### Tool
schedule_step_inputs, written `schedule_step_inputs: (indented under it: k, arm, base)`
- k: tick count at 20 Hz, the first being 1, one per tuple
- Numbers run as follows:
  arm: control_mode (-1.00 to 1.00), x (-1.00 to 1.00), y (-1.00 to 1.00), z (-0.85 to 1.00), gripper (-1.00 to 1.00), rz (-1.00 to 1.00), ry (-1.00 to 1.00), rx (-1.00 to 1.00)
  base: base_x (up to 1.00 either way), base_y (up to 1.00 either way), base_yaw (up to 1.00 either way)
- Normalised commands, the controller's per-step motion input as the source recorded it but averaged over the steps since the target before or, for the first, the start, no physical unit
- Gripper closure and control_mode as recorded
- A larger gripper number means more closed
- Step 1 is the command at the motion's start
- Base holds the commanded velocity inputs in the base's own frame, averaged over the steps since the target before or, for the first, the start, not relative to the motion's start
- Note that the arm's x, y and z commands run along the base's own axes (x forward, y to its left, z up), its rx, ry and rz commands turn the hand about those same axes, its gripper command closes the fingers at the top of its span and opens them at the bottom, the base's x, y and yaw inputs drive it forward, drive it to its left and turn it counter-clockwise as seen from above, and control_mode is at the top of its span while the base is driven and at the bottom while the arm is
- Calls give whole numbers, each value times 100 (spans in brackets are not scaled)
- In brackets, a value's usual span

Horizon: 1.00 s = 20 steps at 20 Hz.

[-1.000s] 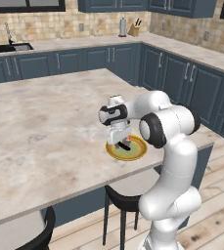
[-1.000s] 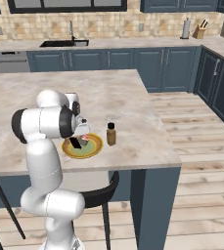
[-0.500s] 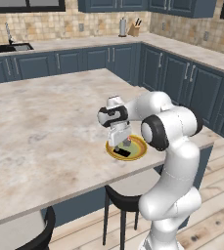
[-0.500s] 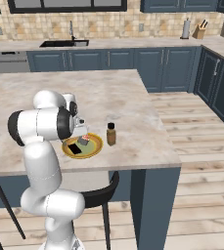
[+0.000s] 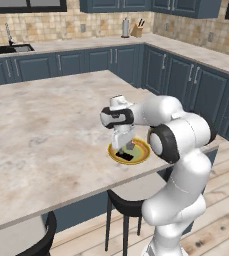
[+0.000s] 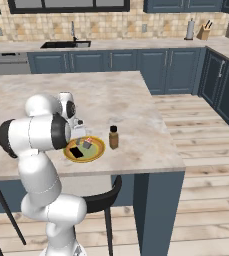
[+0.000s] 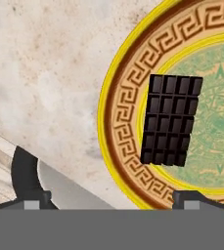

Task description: Take the cinnamon bottle from the cabinet and place it on the dining table, next to the plate with the cupcake. Then take the chocolate from the dining counter and place it on the cupcake plate.

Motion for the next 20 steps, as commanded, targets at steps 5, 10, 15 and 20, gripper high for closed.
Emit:
schedule_step_inputs:
  k: [5,10,15,20]
  arm:
    - [-100,-7,-7,41,-100,1,-7,0]
    - [-100,-43,-14,32,-100,16,-17,0]
    - [-100,-92,-3,15,-100,3,-32,5]
    - [-100,-89,-7,6,-100,-9,-21,13]
  base:
    - [0,0,0]
    - [0,0,0]
    - [0,0,0]
    - [0,0,0]
